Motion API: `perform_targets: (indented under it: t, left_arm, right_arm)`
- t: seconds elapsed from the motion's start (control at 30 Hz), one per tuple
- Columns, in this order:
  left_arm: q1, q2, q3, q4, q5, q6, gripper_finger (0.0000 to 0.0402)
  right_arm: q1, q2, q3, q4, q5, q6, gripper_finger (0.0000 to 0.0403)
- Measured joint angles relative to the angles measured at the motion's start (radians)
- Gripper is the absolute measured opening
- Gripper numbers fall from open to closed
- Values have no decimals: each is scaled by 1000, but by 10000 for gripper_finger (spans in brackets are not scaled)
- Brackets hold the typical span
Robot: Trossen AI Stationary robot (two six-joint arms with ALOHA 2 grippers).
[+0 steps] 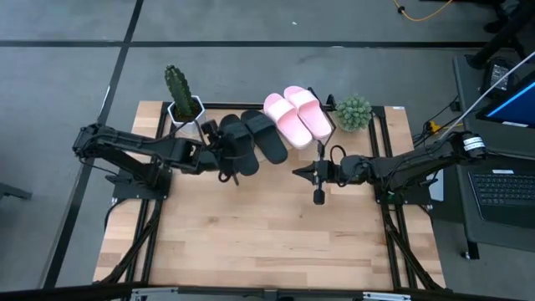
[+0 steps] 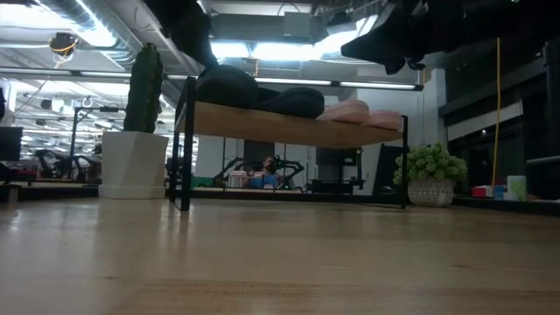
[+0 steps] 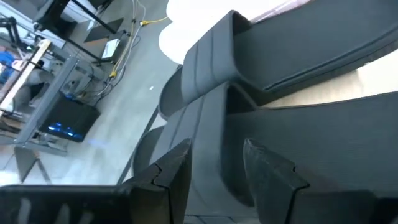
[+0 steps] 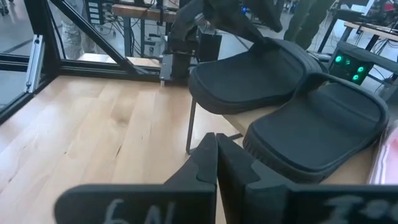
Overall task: Pick and place slides into the shelf
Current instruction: Adjust the left black slide on the shelf
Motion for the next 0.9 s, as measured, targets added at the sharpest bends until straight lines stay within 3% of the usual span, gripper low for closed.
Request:
perform_targets:
  t: [0.63,0.9]
  left_arm:
    - [13,0,0,-77,11,13,137]
    - [30,10,0,-75,-2,-24,78]
  right_arm:
    - [0,0,0,-4,-1,0,5]
    - [0,0,0,-5,-1,0,5]
